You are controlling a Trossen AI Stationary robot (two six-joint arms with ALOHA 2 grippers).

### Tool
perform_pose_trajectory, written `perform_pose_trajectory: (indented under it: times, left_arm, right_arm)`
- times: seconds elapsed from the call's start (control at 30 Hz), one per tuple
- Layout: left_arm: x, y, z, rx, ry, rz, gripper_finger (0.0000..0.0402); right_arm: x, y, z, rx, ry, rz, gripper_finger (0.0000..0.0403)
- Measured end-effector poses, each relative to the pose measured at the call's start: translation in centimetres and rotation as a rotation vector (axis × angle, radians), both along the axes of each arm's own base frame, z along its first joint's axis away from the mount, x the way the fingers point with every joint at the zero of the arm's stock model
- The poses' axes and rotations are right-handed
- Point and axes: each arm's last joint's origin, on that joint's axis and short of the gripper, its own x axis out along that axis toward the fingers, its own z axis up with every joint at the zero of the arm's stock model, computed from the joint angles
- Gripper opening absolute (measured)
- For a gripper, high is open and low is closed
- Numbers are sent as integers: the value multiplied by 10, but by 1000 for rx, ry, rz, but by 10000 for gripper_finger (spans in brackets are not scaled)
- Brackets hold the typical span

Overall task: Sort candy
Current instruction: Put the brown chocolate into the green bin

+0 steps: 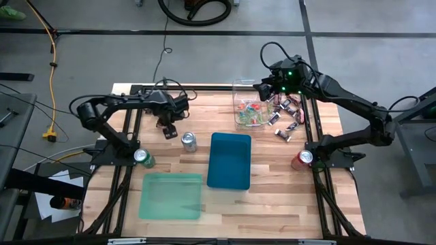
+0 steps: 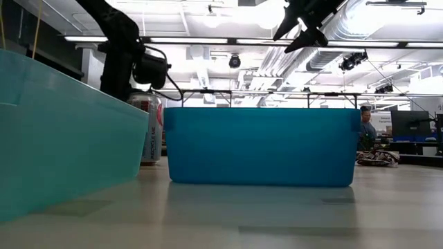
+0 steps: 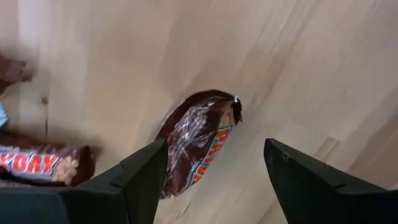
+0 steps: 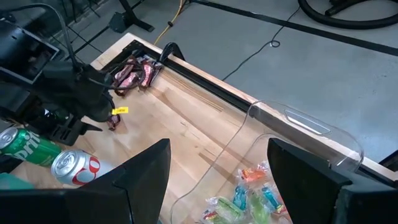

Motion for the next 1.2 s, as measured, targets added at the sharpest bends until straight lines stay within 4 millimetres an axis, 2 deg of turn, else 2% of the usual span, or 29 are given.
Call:
perform_pose_trajectory:
  times: [0.37, 0.53, 0.63, 0.73, 0.83, 0.87, 0.93, 1.03, 1.2]
  left_arm:
    - [6, 4, -32, -62, 117, -3, 252]
    - [7, 5, -36, -79, 133, 0, 242]
    - [6, 3, -35, -94, 136, -22, 202]
    - [0, 1, -31, -108, 174, -32, 123]
    - [-4, 3, -16, -92, 168, -12, 38]
    - [-4, 4, -9, -78, 148, 3, 23]
    - [-7, 5, 11, -50, 108, 41, 20]
    - [-10, 4, 51, 18, -4, 68, 45]
    - [-18, -21, 119, 49, -226, 160, 40]
  right_arm:
    - [0, 0, 0, 2, 0, 12, 264]
    - [0, 0, 0, 2, 0, 12, 264]
    - [0, 0, 0, 1, 0, 12, 264]
    - [0, 0, 0, 1, 0, 13, 264]
    - [0, 0, 0, -1, 1, 14, 264]
    - [0, 0, 0, -1, 1, 14, 264]
    - [0, 0, 0, -1, 1, 14, 264]
    - [0, 0, 0, -1, 1, 14, 264]
    - [0, 1, 0, 4, -2, 25, 264]
